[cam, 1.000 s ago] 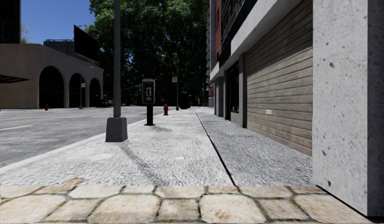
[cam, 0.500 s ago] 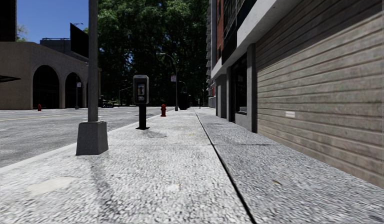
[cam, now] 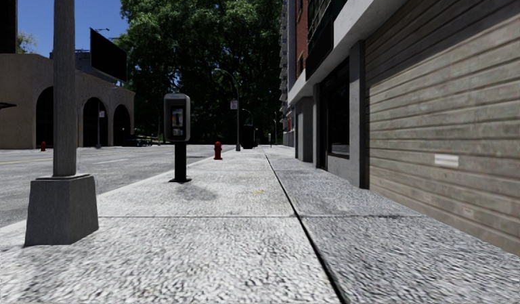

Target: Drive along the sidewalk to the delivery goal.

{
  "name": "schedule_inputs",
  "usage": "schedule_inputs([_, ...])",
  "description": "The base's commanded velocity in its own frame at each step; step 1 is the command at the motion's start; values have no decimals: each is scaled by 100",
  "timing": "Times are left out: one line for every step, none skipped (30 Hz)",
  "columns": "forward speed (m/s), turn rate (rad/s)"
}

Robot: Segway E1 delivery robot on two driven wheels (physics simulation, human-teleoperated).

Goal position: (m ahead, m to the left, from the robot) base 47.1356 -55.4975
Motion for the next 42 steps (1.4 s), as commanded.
schedule_inputs([198, 0])
schedule_inputs([198, 0])
schedule_inputs([198, 0])
schedule_inputs([198, 0])
schedule_inputs([198, 0])
schedule_inputs([198, 0])
schedule_inputs([198, 0])
schedule_inputs([198, 0])
schedule_inputs([198, 0])
schedule_inputs([198, 0])
schedule_inputs([198, 0])
schedule_inputs([198, 0])
schedule_inputs([198, 0])
schedule_inputs([198, 0])
schedule_inputs([198, 0])
schedule_inputs([198, 0])
schedule_inputs([198, 0])
schedule_inputs([198, 0])
schedule_inputs([198, 0])
schedule_inputs([198, 0])
schedule_inputs([198, 0])
schedule_inputs([198, 0])
schedule_inputs([198, 0])
schedule_inputs([198, 0])
schedule_inputs([198, 0])
schedule_inputs([198, 0])
schedule_inputs([198, 0])
schedule_inputs([198, 0])
schedule_inputs([198, 0])
schedule_inputs([198, 0])
schedule_inputs([198, 0])
schedule_inputs([198, 0])
schedule_inputs([198, 0])
schedule_inputs([198, 0])
schedule_inputs([198, 0])
schedule_inputs([198, 0])
schedule_inputs([198, 0])
schedule_inputs([198, 0])
schedule_inputs([198, 0])
schedule_inputs([198, 0])
schedule_inputs([198, 0])
schedule_inputs([198, 0])
